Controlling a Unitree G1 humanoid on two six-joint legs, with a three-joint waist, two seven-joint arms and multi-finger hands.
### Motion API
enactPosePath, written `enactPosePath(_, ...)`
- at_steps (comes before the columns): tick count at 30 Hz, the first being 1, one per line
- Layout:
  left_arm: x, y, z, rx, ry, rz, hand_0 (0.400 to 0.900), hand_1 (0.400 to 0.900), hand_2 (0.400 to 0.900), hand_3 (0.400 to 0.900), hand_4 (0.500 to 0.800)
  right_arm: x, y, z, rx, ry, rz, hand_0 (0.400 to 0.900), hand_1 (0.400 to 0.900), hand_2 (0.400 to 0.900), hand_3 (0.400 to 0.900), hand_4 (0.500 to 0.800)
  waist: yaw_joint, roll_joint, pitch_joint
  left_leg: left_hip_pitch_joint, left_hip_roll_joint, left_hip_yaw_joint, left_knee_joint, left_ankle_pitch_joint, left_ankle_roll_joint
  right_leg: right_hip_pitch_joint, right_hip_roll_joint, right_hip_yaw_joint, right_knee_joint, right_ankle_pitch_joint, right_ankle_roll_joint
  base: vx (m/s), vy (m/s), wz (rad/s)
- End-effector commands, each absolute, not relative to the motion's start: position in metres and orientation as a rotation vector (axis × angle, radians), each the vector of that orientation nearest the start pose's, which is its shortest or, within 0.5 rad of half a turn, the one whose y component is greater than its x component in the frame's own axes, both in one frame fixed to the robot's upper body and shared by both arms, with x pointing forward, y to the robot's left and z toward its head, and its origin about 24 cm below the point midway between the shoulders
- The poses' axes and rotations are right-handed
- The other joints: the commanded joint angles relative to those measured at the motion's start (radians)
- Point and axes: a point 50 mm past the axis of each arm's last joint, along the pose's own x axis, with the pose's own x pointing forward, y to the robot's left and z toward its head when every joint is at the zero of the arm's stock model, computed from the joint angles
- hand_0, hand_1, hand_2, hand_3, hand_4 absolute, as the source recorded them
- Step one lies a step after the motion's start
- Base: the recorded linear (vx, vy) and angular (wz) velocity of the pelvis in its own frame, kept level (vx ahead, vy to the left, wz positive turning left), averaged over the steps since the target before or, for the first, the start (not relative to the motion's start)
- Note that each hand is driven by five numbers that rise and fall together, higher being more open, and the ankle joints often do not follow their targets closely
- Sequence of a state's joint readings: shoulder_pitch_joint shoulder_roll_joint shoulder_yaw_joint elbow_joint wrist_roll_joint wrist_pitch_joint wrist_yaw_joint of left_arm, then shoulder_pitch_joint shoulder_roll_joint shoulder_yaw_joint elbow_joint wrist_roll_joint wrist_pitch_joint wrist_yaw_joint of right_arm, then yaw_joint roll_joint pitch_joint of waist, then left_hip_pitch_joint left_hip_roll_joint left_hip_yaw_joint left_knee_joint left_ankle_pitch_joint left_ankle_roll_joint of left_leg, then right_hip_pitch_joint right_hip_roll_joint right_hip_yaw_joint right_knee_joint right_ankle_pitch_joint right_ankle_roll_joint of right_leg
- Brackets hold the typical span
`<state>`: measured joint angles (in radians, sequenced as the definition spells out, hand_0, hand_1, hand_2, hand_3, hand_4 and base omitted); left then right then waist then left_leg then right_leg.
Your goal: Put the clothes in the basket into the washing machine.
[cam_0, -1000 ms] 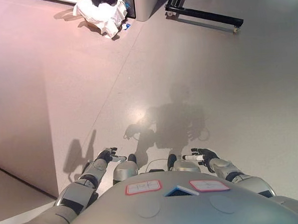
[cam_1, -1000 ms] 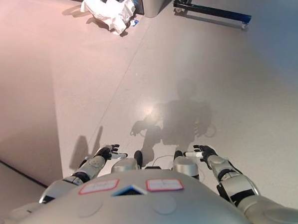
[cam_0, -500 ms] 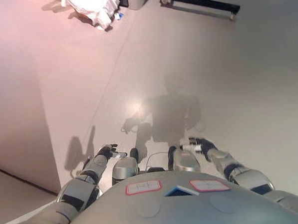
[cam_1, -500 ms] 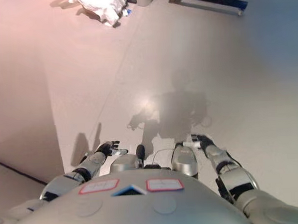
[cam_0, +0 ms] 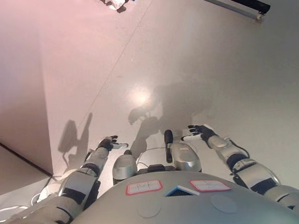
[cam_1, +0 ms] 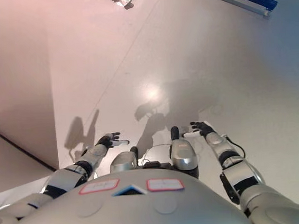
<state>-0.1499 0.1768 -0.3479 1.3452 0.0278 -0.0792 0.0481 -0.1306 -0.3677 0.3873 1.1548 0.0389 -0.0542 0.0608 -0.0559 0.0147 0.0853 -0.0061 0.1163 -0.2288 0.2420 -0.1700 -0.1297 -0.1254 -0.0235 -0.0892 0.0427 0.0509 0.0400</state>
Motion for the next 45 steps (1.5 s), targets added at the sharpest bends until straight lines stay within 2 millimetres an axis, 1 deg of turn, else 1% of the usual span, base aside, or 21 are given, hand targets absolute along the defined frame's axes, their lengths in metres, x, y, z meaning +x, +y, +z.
enactPosePath(1, 0.168, 0.223, -0.137, 0.446, 0.947, -0.053, 0.900, 0.900, 0.900, 0.900, 0.800, 0.208, -0.233, -0.103, -0.495, 0.768, 0.189, 0.900, 0.900, 0.900, 0.900, 0.800, 0.038, -0.067, 0.017, 0.060, -0.031, 0.024, 0.362, 0.338, 0.079, -0.022, -0.015, 0.071, 0.015, 0.041, 0.007, 0.43, -0.477, 0.26)
enactPosePath(4, 0.175, 0.221, -0.131, 0.409, 0.889, -0.028, 0.900, 0.900, 0.900, 0.900, 0.800, 0.217, -0.232, -0.095, -0.472, 0.713, 0.174, 0.900, 0.900, 0.900, 0.900, 0.800, 0.081, -0.108, 0.059, -0.112, -0.056, 0.099, 0.617, 0.324, 0.107, 0.079, -0.007, 0.064, -0.002, -0.016, -0.033, 0.38, -0.423, 0.11)
enactPosePath(7, 0.174, 0.215, -0.130, 0.394, 0.864, -0.062, 0.900, 0.900, 0.900, 0.900, 0.800, 0.224, -0.235, -0.084, -0.443, 0.655, 0.135, 0.900, 0.900, 0.900, 0.900, 0.800, 0.131, -0.101, 0.076, -0.320, -0.095, 0.181, 0.593, 0.271, 0.100, 0.165, 0.022, 0.076, -0.015, -0.059, -0.041, 0.45, -0.215, -0.15)
enactPosePath(10, 0.169, 0.219, -0.130, 0.392, 0.861, -0.055, 0.900, 0.900, 0.900, 0.900, 0.800, 0.228, -0.235, -0.075, -0.416, 0.592, 0.119, 0.900, 0.900, 0.900, 0.900, 0.800, 0.157, -0.080, 0.057, -0.404, -0.062, 0.264, 0.253, 0.311, 0.084, 0.255, 0.060, 0.085, -0.047, -0.121, -0.037, 0.62, -0.063, -0.25)
enactPosePath(13, 0.164, 0.221, -0.130, 0.409, 0.862, -0.066, 0.900, 0.900, 0.900, 0.900, 0.800, 0.228, -0.232, -0.073, -0.399, 0.569, 0.121, 0.900, 0.900, 0.900, 0.900, 0.800, 0.186, -0.064, 0.041, -0.363, -0.050, 0.376, -0.305, 0.364, 0.077, 0.377, 0.068, 0.106, -0.083, -0.192, -0.009, 0.74, 0.049, -0.28)
enactPosePath(16, 0.162, 0.226, -0.127, 0.395, 0.846, -0.055, 0.900, 0.900, 0.900, 0.900, 0.800, 0.229, -0.230, -0.071, -0.382, 0.570, 0.139, 0.900, 0.900, 0.900, 0.900, 0.800, 0.195, -0.065, 0.001, -0.348, -0.056, 0.424, -0.329, 0.377, 0.088, 0.433, 0.057, 0.122, -0.046, -0.229, 0.011, 0.68, 0.038, -0.32)
enactPosePath(18, 0.158, 0.229, -0.124, 0.392, 0.823, -0.044, 0.900, 0.900, 0.900, 0.900, 0.800, 0.226, -0.222, -0.074, -0.356, 0.572, 0.177, 0.900, 0.900, 0.900, 0.900, 0.800, 0.224, -0.087, -0.025, -0.323, -0.100, 0.361, -0.315, 0.414, 0.116, 0.431, 0.037, 0.138, 0.063, -0.184, 0.028, 0.74, 0.058, -0.58)
enactPosePath(19, 0.157, 0.230, -0.124, 0.388, 0.821, -0.050, 0.900, 0.900, 0.900, 0.900, 0.800, 0.224, -0.219, -0.076, -0.342, 0.577, 0.188, 0.900, 0.900, 0.900, 0.900, 0.800, 0.233, -0.104, -0.035, -0.305, -0.127, 0.339, -0.300, 0.422, 0.126, 0.419, 0.026, 0.137, 0.142, -0.103, 0.062, 0.71, 0.076, -0.53)
enactPosePath(20, 0.157, 0.231, -0.123, 0.390, 0.820, -0.058, 0.900, 0.900, 0.900, 0.900, 0.800, 0.221, -0.217, -0.079, -0.318, 0.588, 0.197, 0.900, 0.900, 0.900, 0.900, 0.800, 0.237, -0.127, -0.039, -0.282, -0.163, 0.329, -0.285, 0.406, 0.145, 0.393, 0.002, 0.143, 0.270, 0.063, 0.125, 0.67, 0.091, -0.25)
enactPosePath(22, 0.162, 0.231, -0.119, 0.403, 0.795, -0.090, 0.900, 0.900, 0.900, 0.900, 0.800, 0.216, -0.215, -0.081, -0.296, 0.596, 0.201, 0.900, 0.900, 0.900, 0.900, 0.800, 0.222, -0.110, -0.035, -0.203, -0.180, 0.301, -0.277, 0.349, 0.179, 0.285, 0.019, 0.143, 0.544, 0.212, 0.146, 0.64, 0.149, 0.14)
enactPosePath(23, 0.166, 0.230, -0.116, 0.397, 0.771, -0.090, 0.900, 0.900, 0.900, 0.900, 0.800, 0.217, -0.212, -0.078, -0.289, 0.574, 0.211, 0.900, 0.900, 0.900, 0.900, 0.800, 0.196, -0.099, -0.021, -0.151, -0.187, 0.284, -0.279, 0.321, 0.194, 0.230, 0.029, 0.134, 0.643, 0.227, 0.142, 0.64, 0.194, 0.42)
enactPosePath(24, 0.173, 0.232, -0.110, 0.390, 0.735, -0.072, 0.900, 0.900, 0.900, 0.900, 0.800, 0.220, -0.210, -0.074, -0.286, 0.550, 0.215, 0.900, 0.900, 0.900, 0.900, 0.800, 0.176, -0.080, -0.001, -0.111, -0.180, 0.262, -0.286, 0.308, 0.206, 0.156, 0.046, 0.124, 0.741, 0.211, 0.139, 0.64, 0.208, 0.46)
enactPosePath(26, 0.180, 0.232, -0.105, 0.329, 0.694, -0.026, 0.900, 0.900, 0.900, 0.900, 0.800, 0.222, -0.208, -0.068, -0.276, 0.508, 0.206, 0.900, 0.900, 0.900, 0.900, 0.800, 0.140, -0.045, 0.019, -0.023, -0.169, 0.228, -0.308, 0.278, 0.216, 0.035, 0.011, 0.079, 0.821, 0.126, 0.109, 0.65, 0.149, 0.59)
enactPosePath(29, 0.192, 0.226, -0.095, 0.227, 0.622, 0.006, 0.900, 0.900, 0.900, 0.900, 0.800, 0.224, -0.210, -0.059, -0.260, 0.456, 0.185, 0.900, 0.900, 0.900, 0.900, 0.800, 0.102, -0.027, 0.036, 0.048, -0.167, 0.172, -0.312, 0.255, 0.215, -0.058, -0.026, 0.041, 0.740, 0.045, 0.076, 0.58, -0.002, 0.72)
enactPosePath(30, 0.203, 0.214, -0.085, 0.131, 0.550, -0.004, 0.900, 0.900, 0.900, 0.900, 0.800, 0.224, -0.212, -0.050, -0.233, 0.407, 0.160, 0.900, 0.900, 0.900, 0.900, 0.800, 0.079, -0.026, 0.039, 0.099, -0.174, 0.128, -0.297, 0.201, 0.206, -0.104, -0.066, 0.013, 0.556, 0.011, 0.063, 0.74, -0.175, 0.70)
enactPosePath(34, 0.216, 0.204, -0.065, 0.075, 0.425, -0.046, 0.900, 0.900, 0.900, 0.900, 0.800, 0.226, -0.217, -0.035, -0.207, 0.326, 0.122, 0.900, 0.900, 0.900, 0.900, 0.800, 0.038, -0.055, 0.039, 0.241, -0.189, 0.064, -0.295, 0.073, 0.163, -0.127, -0.129, -0.035, 0.008, 0.098, 0.120, 0.80, -0.243, 0.56)
enactPosePath(37, 0.220, 0.202, -0.066, 0.137, 0.434, -0.064, 0.900, 0.900, 0.900, 0.900, 0.800, 0.231, -0.216, -0.034, -0.205, 0.324, 0.117, 0.900, 0.900, 0.900, 0.900, 0.800, 0.020, -0.051, 0.030, 0.334, -0.139, 0.050, -0.279, 0.010, 0.124, -0.129, -0.139, -0.049, -0.085, 0.146, 0.153, 0.68, -0.228, 0.36)
enactPosePath(39, 0.218, 0.201, -0.073, 0.151, 0.469, -0.051, 0.900, 0.900, 0.900, 0.900, 0.800, 0.230, -0.214, -0.036, -0.196, 0.333, 0.122, 0.900, 0.900, 0.900, 0.900, 0.800, 0.001, -0.056, 0.009, 0.357, -0.106, 0.034, -0.199, 0.023, 0.097, -0.108, -0.120, 0.001, -0.060, 0.169, 0.137, 0.67, -0.298, 0.50)
enactPosePath(41, 0.211, 0.200, -0.083, 0.165, 0.517, -0.032, 0.900, 0.900, 0.900, 0.900, 0.800, 0.229, -0.213, -0.037, -0.190, 0.342, 0.136, 0.900, 0.900, 0.900, 0.900, 0.800, 0.003, -0.044, -0.007, 0.314, -0.073, 0.028, 0.039, 0.141, 0.063, -0.062, -0.077, 0.022, -0.042, 0.164, 0.102, 0.62, -0.358, 0.21)
enactPosePath(43, 0.206, 0.200, -0.091, 0.196, 0.567, -0.042, 0.900, 0.900, 0.900, 0.900, 0.800, 0.231, -0.213, -0.034, -0.180, 0.327, 0.135, 0.900, 0.900, 0.900, 0.900, 0.800, 0.016, -0.062, 0.014, 0.151, -0.084, 0.045, 0.397, 0.301, 0.052, 0.011, -0.049, 0.035, -0.037, 0.117, 0.045, 0.49, -0.420, 0.07)
enactPosePath(45, 0.199, 0.202, -0.102, 0.239, 0.637, -0.041, 0.900, 0.900, 0.900, 0.900, 0.800, 0.234, -0.214, -0.031, -0.183, 0.316, 0.125, 0.900, 0.900, 0.900, 0.900, 0.800, 0.047, -0.087, 0.052, -0.009, -0.113, 0.087, 0.674, 0.323, 0.072, 0.094, -0.032, 0.045, -0.050, 0.075, -0.002, 0.44, -0.452, -0.18)
